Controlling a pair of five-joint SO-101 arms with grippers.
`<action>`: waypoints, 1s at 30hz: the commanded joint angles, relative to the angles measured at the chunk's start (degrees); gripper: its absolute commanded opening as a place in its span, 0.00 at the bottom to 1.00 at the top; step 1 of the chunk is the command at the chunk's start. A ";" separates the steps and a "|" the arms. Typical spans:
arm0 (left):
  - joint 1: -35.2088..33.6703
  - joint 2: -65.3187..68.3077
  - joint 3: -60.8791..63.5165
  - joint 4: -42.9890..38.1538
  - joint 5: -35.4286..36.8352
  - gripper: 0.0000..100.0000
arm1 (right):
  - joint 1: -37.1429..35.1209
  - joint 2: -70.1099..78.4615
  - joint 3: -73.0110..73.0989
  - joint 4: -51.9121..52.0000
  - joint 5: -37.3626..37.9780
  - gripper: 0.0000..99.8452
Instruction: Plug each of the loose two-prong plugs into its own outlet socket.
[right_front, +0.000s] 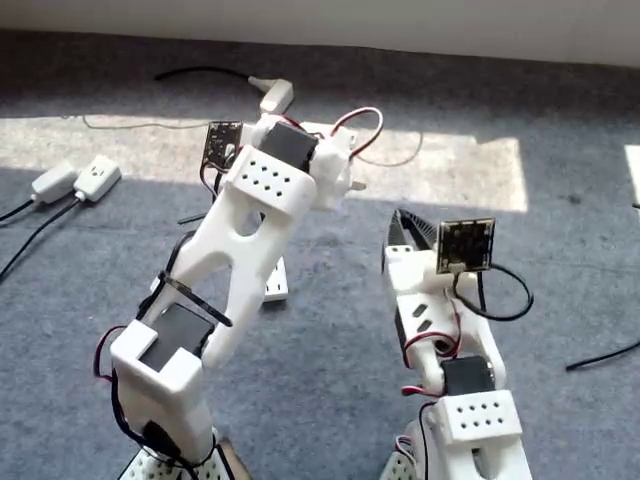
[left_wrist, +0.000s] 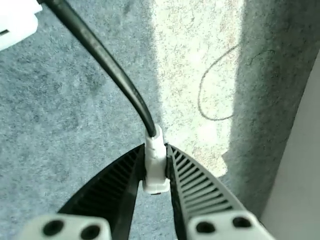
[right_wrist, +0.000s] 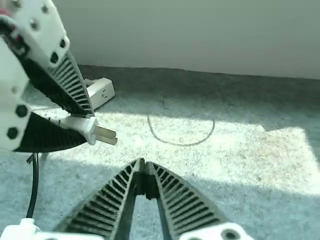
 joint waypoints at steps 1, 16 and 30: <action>3.47 -4.44 0.13 -0.44 0.26 0.01 | -2.42 -2.42 -0.31 -0.13 -0.88 0.01; 5.49 -9.80 0.13 4.66 0.26 0.01 | -3.30 36.00 -7.60 -19.91 3.16 0.01; 4.26 -6.90 -0.22 4.31 0.26 0.01 | 3.82 22.37 -8.40 -14.20 3.43 0.01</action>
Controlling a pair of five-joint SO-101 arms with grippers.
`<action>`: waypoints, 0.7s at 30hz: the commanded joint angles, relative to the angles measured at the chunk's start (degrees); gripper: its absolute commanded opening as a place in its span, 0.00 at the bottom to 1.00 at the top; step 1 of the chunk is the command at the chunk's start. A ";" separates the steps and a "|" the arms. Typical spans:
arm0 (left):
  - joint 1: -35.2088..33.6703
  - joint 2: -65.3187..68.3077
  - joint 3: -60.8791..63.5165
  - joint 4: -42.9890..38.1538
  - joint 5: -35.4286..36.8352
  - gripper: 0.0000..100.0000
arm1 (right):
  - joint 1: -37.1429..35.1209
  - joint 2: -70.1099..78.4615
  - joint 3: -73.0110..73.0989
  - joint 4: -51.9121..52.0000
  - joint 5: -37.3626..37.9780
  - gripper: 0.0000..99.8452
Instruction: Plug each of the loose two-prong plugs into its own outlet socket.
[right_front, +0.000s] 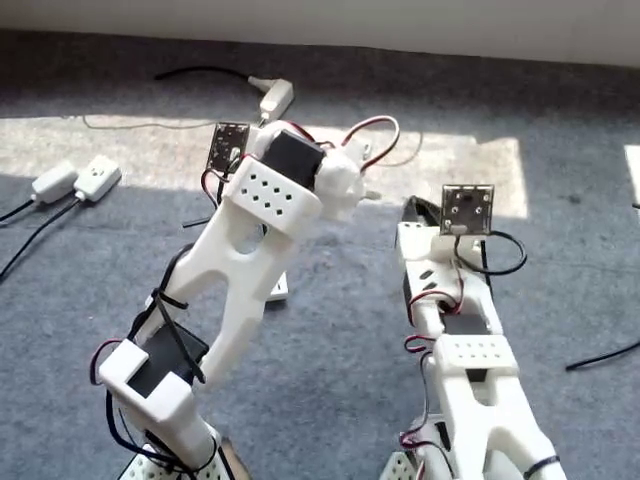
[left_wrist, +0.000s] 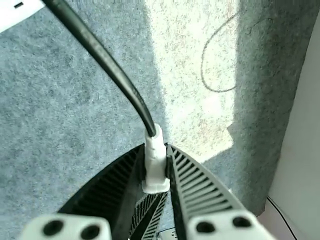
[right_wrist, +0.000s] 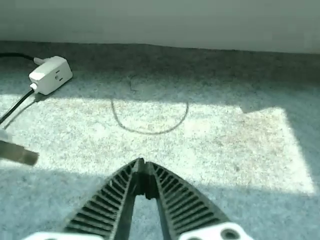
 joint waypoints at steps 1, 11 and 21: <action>0.48 -0.40 -0.84 0.35 0.26 0.01 | -2.77 -9.10 -0.48 3.30 0.88 0.01; 1.45 -0.13 -0.84 0.18 0.26 0.01 | -9.89 -12.88 0.04 4.00 0.97 0.01; 1.36 -0.31 -0.84 0.53 0.35 0.01 | -10.07 -12.62 -0.40 4.09 2.55 0.01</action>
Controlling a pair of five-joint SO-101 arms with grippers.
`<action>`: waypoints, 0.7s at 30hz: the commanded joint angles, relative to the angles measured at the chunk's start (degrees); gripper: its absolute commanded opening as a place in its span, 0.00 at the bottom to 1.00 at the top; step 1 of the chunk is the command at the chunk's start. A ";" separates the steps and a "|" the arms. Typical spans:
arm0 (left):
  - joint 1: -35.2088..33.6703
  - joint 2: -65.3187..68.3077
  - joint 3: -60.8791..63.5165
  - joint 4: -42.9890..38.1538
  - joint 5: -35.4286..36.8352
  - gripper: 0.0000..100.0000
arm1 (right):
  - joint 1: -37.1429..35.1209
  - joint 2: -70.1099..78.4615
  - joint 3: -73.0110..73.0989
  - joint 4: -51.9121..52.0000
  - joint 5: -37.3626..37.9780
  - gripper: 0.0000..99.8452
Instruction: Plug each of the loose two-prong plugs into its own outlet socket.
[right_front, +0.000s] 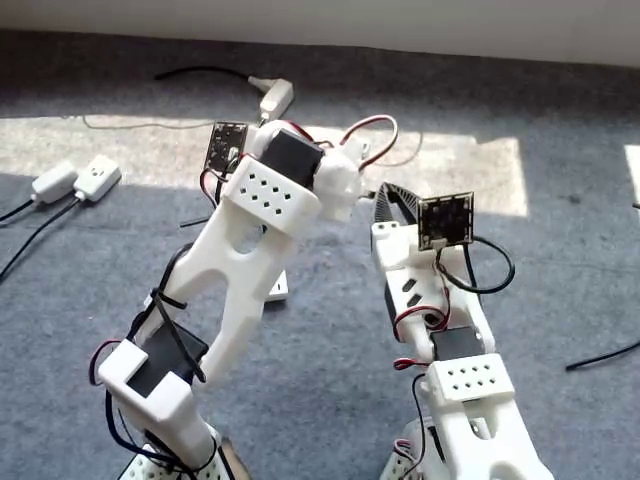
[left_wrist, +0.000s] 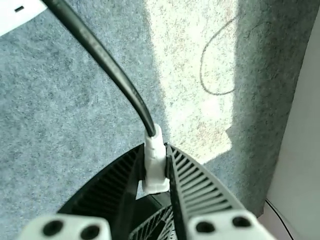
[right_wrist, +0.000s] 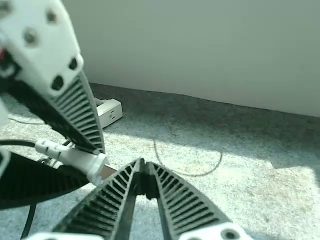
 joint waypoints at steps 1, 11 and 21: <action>1.01 -0.75 -0.84 0.53 0.26 0.01 | -1.89 -1.10 -0.84 0.22 0.79 0.01; 2.95 -6.46 -1.89 2.90 0.26 0.01 | -10.42 17.19 -2.07 -4.88 0.62 0.01; 0.48 -4.88 -2.07 3.60 0.26 0.01 | 1.10 29.85 -6.02 -11.12 0.44 0.01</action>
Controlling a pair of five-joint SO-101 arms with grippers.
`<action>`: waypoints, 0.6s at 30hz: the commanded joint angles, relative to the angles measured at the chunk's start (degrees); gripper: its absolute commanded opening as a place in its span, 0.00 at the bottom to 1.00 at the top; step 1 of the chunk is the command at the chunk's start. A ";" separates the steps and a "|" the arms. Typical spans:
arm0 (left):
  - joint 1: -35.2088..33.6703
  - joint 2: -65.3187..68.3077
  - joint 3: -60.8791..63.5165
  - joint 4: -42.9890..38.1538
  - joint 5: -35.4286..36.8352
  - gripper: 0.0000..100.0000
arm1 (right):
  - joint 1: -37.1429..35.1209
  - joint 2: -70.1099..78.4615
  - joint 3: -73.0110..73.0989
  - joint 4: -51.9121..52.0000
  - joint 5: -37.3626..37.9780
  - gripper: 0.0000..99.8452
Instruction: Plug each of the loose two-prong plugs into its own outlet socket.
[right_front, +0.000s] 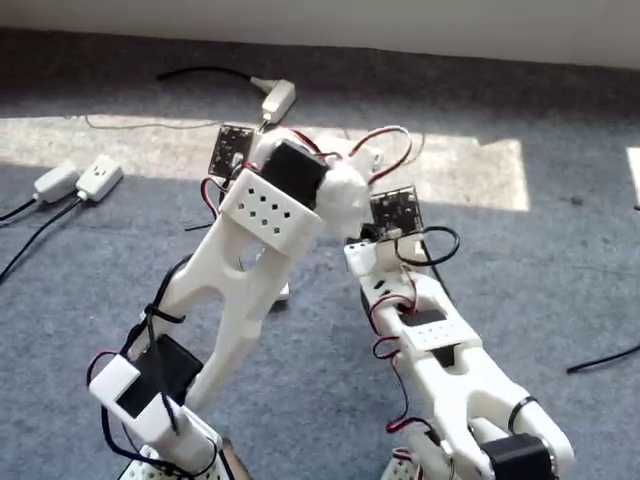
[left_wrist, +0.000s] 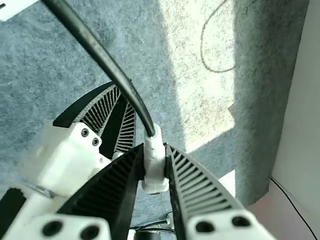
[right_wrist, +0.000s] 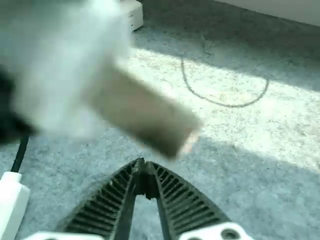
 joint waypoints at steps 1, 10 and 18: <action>-3.47 1.27 -2.15 -1.05 0.26 0.01 | 6.73 -1.01 -2.77 -1.10 0.26 0.01; -7.87 7.87 -2.42 -6.95 0.44 0.01 | 10.15 -32.66 5.76 6.73 0.09 0.01; -4.97 7.87 -2.42 -6.42 0.44 0.01 | -0.84 -58.68 10.86 19.38 -3.69 0.01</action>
